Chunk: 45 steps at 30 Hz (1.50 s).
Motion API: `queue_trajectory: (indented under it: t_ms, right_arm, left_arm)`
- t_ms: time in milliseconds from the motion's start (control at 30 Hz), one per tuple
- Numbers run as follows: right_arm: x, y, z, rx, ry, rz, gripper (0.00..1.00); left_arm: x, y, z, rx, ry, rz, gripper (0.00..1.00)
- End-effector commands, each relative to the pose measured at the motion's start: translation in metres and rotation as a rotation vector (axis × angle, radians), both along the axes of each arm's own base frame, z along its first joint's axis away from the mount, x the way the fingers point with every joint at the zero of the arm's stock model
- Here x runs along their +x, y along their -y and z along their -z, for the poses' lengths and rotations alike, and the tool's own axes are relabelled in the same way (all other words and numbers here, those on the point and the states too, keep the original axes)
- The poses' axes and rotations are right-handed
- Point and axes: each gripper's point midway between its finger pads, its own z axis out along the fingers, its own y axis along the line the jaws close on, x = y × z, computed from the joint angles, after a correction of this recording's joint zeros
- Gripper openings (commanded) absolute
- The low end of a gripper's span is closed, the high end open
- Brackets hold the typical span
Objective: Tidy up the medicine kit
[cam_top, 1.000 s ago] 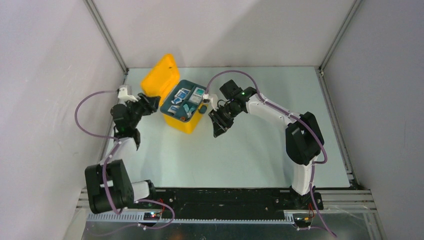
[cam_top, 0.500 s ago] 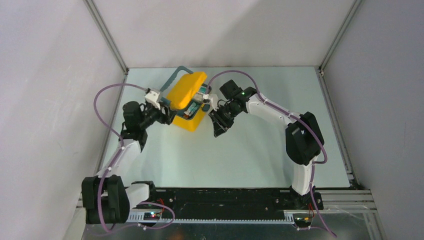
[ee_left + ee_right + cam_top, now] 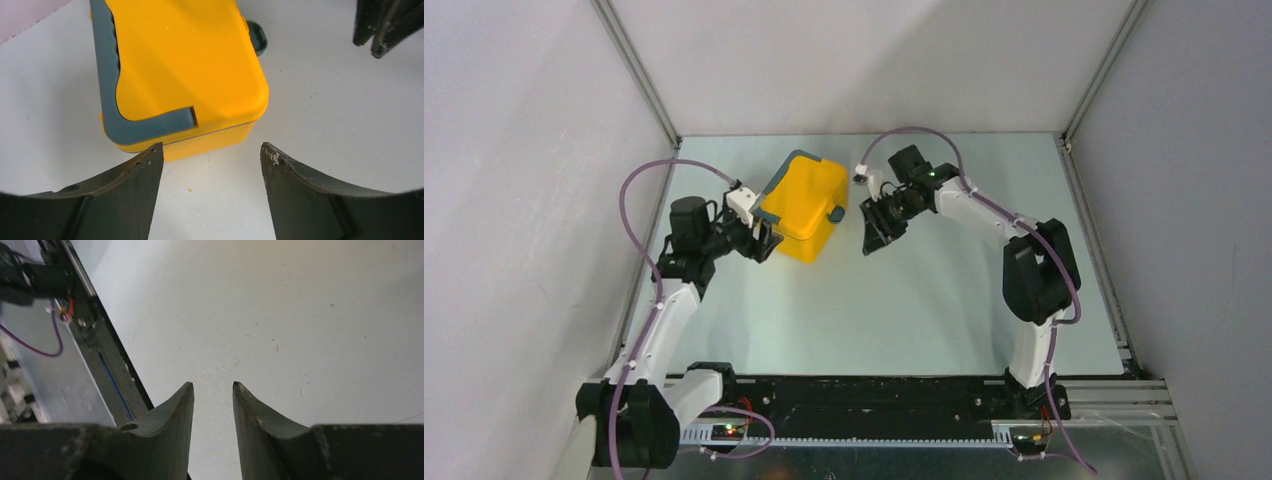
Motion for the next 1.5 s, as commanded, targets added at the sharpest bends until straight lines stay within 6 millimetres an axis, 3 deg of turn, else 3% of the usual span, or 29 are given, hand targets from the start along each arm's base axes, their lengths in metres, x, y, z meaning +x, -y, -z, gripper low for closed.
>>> queue_trajectory:
  t_ms: [0,167,200,233,267,300,333,367,400,433,500,600,700,800,833,933,967,1000,1033,1067,1200,1267,1367,1467]
  right_arm:
    - [0.025,0.002,-0.027,0.160,-0.039,0.106,0.41]
    - [0.041,0.004,-0.034,0.379,-0.275,0.130,0.48]
    - [0.050,-0.001,-0.032,0.426,-0.324,0.147,0.51]
    - [0.045,-0.001,-0.039,0.461,-0.441,0.155,0.52]
    - [0.049,-0.003,-0.035,0.503,-0.457,0.131,0.59]
    - [0.050,-0.004,-0.037,0.508,-0.539,0.164,0.64]
    - [0.056,-0.005,-0.034,0.543,-0.522,0.145,0.78]
    - [0.058,-0.006,-0.036,0.548,-0.584,0.173,0.84]
    - [0.063,-0.006,-0.034,0.577,-0.564,0.161,0.95]
    - [0.065,-0.007,-0.036,0.583,-0.613,0.187,0.97]
    - [0.074,-0.006,-0.038,0.623,-0.567,0.209,0.99]
    - [0.093,0.006,-0.045,0.621,-0.404,0.344,0.99]
    - [0.112,0.031,-0.033,0.496,-0.220,0.502,0.99]
    - [0.137,0.064,-0.040,0.441,-0.080,0.656,0.99]
    - [0.139,0.068,-0.042,0.444,-0.070,0.670,0.99]
    - [0.135,0.076,-0.041,0.449,-0.083,0.646,0.99]
    - [0.132,0.082,-0.032,0.433,-0.085,0.688,1.00]
    - [0.131,0.084,-0.031,0.440,-0.094,0.712,1.00]
    - [0.123,0.081,-0.029,0.464,-0.097,0.686,1.00]
    - [0.119,0.077,-0.030,0.481,-0.123,0.673,1.00]
    - [0.102,0.063,-0.036,0.580,-0.215,0.529,0.98]
    - [0.102,0.059,-0.032,0.616,-0.262,0.499,0.93]
    - [0.104,0.048,-0.040,0.696,-0.270,0.430,0.87]
    - [0.103,0.031,-0.033,0.716,-0.308,0.393,0.85]
  left_arm:
    - [0.006,0.006,-0.031,-0.070,0.020,0.002,0.76]
    - [0.041,0.007,-0.051,-0.274,-0.044,-0.138,0.81]
    - [0.053,0.001,-0.044,-0.319,-0.103,-0.198,0.83]
    - [0.064,-0.006,-0.054,-0.340,-0.098,-0.231,0.83]
    - [0.074,-0.010,-0.043,-0.376,-0.158,-0.278,0.83]
    - [0.084,-0.017,-0.050,-0.395,-0.155,-0.309,0.83]
    - [0.096,-0.024,-0.040,-0.421,-0.201,-0.368,0.83]
    - [0.106,-0.032,-0.047,-0.441,-0.194,-0.402,0.83]
    - [0.116,-0.035,-0.036,-0.471,-0.236,-0.436,0.83]
    - [0.125,-0.042,-0.044,-0.489,-0.226,-0.453,0.83]
    - [0.142,-0.046,-0.027,-0.518,-0.285,-0.483,0.83]
    - [0.153,-0.038,-0.026,-0.590,-0.333,-0.451,0.83]
    - [0.151,-0.022,-0.021,-0.664,-0.396,-0.399,0.81]
    - [0.134,-0.005,-0.014,-0.652,-0.416,-0.351,0.81]
    - [0.129,-0.002,-0.022,-0.649,-0.395,-0.335,0.81]
    - [0.110,0.008,-0.019,-0.625,-0.387,-0.308,0.81]
    - [0.105,0.009,-0.027,-0.614,-0.352,-0.301,0.81]
    - [0.097,0.014,-0.020,-0.603,-0.360,-0.295,0.82]
    - [0.091,0.015,-0.030,-0.592,-0.317,-0.281,0.82]
    - [0.083,0.023,-0.026,-0.582,-0.323,-0.264,0.82]
    - [0.056,0.039,-0.038,-0.551,-0.254,-0.214,0.86]
    - [0.057,0.033,-0.040,-0.535,-0.219,-0.257,0.86]
    - [0.073,0.003,-0.045,-0.502,-0.156,-0.409,0.87]
    - [0.084,0.003,-0.042,-0.528,-0.203,-0.417,0.87]
